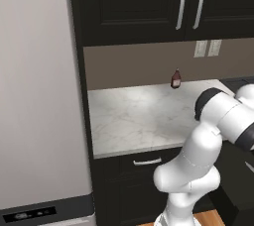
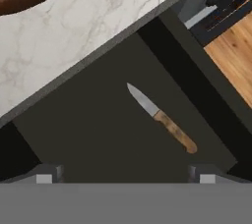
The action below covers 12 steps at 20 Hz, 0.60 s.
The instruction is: Open the drawer on the right and place the cutting tools on the cutting board.
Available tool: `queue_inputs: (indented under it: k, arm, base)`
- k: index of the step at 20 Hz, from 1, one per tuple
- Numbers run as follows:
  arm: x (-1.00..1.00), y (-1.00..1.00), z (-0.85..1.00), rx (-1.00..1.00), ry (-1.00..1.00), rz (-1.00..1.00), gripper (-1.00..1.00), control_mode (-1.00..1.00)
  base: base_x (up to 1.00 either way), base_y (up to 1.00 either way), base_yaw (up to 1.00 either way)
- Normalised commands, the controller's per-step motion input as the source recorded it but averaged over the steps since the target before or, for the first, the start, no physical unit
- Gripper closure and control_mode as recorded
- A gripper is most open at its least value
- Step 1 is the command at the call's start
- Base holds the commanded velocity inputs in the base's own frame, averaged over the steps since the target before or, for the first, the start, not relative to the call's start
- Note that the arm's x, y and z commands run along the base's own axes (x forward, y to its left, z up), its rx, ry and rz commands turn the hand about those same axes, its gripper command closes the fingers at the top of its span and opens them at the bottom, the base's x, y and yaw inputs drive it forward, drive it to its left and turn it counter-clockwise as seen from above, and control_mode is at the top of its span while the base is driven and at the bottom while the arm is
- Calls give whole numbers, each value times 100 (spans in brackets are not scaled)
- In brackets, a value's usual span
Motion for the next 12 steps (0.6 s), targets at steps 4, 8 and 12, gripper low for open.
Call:
queue_inputs:
  k: [4, 8, 12]
  arm:
    - [-28, 0, 0, 0, 2, 14, -100, -100]
    - [-28, 0, -7, -3, 0, 17, -100, -100]
    - [-25, -4, -15, -5, 0, 22, -100, -100]
  base:
    - [0, 0, 0]
    - [0, 0, 0]
    - [0, 0, 0]
